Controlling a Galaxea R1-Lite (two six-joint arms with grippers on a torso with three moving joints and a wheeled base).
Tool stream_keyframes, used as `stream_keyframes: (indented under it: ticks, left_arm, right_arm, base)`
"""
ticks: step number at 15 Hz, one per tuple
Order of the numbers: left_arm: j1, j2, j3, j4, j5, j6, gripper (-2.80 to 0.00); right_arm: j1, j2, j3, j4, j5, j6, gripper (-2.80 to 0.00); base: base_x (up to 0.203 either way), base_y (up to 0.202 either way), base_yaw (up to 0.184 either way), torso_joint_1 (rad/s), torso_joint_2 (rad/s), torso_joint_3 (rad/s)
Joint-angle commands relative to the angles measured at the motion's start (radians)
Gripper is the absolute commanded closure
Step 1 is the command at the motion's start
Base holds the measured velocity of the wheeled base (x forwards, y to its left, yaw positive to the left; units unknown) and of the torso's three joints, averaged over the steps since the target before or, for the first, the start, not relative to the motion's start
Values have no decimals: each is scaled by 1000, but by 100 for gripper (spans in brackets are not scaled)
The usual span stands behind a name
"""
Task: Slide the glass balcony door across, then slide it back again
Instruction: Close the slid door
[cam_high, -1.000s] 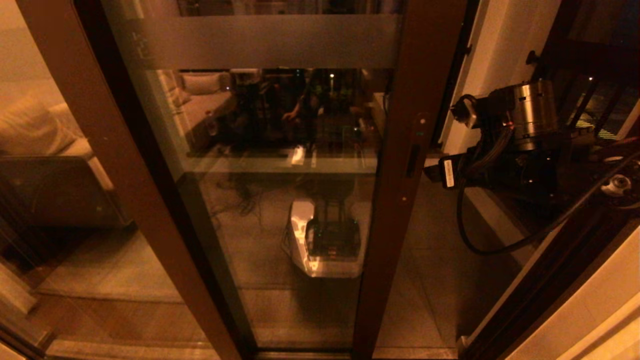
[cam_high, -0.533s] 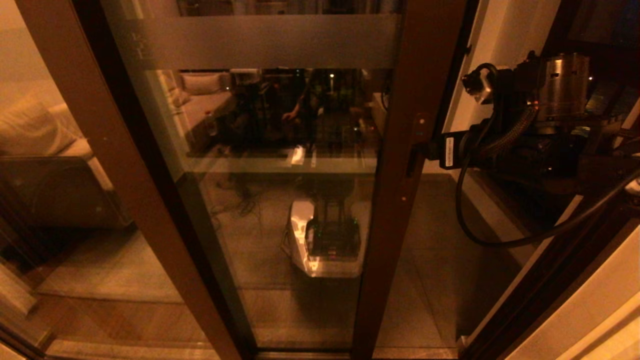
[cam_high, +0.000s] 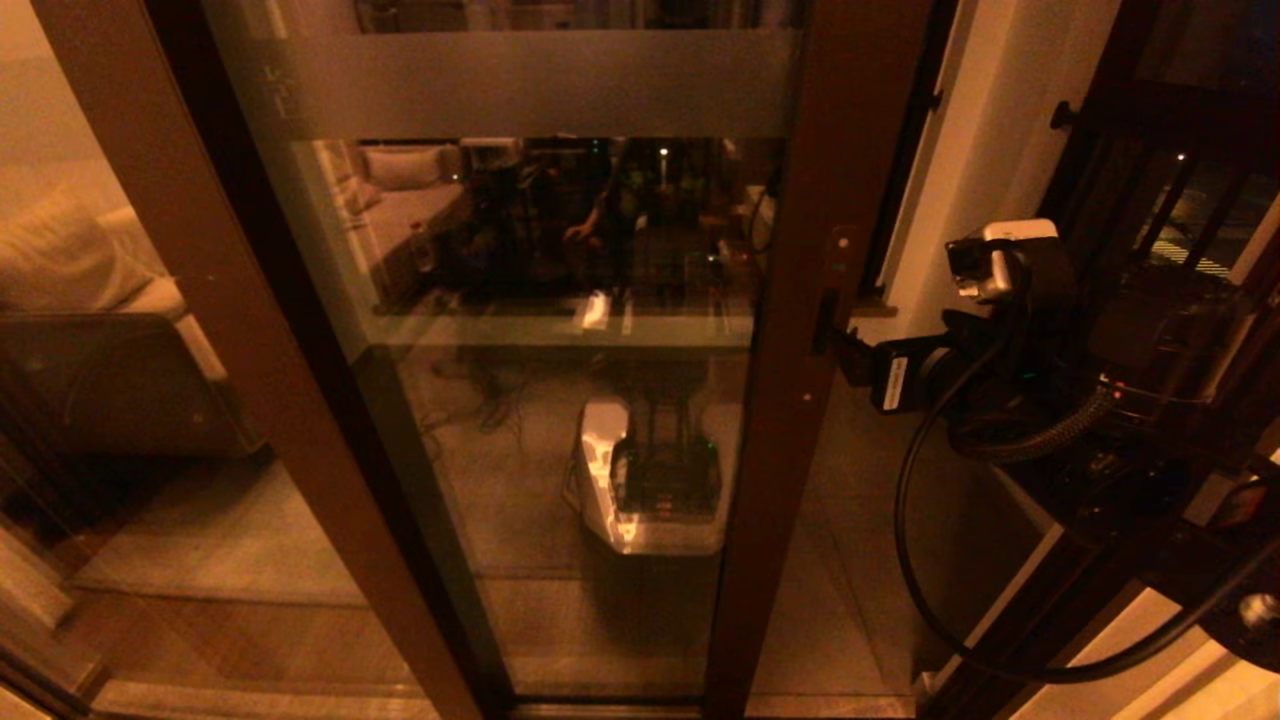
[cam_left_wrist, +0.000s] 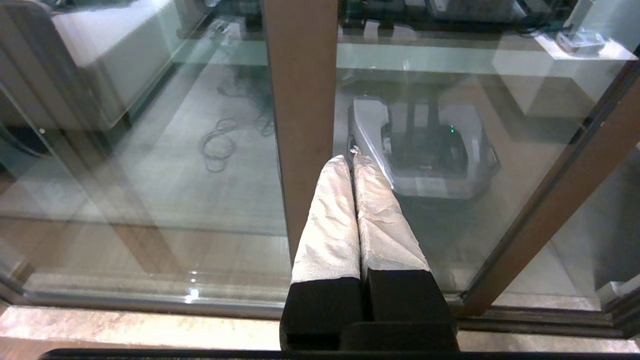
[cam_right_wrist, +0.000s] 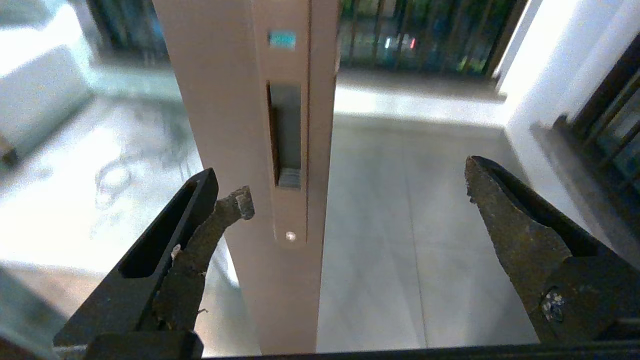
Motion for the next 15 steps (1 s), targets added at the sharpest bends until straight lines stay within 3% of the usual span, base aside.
stream_keyframes:
  ticks: [1, 4, 8, 15]
  left_arm:
    - [0, 1, -1, 0, 0, -1, 0]
    - [0, 1, 0, 0, 0, -1, 0]
    - [0, 1, 0, 0, 0, 0, 0]
    - [0, 1, 0, 0, 0, -1, 0]
  right_arm:
    - [-5, 7, -33, 21, -15, -7, -280]
    - [-35, 32, -187, 199, -35, -7, -280]
    - [-59, 81, -249, 324, -35, -8, -280]
    - [-61, 146, -315, 341, -33, -8, -280]
  base:
    - [0, 0, 0, 0, 0, 0]
    - [0, 0, 0, 0, 0, 0]
    - [0, 0, 0, 0, 0, 0]
    - [0, 0, 0, 0, 0, 0]
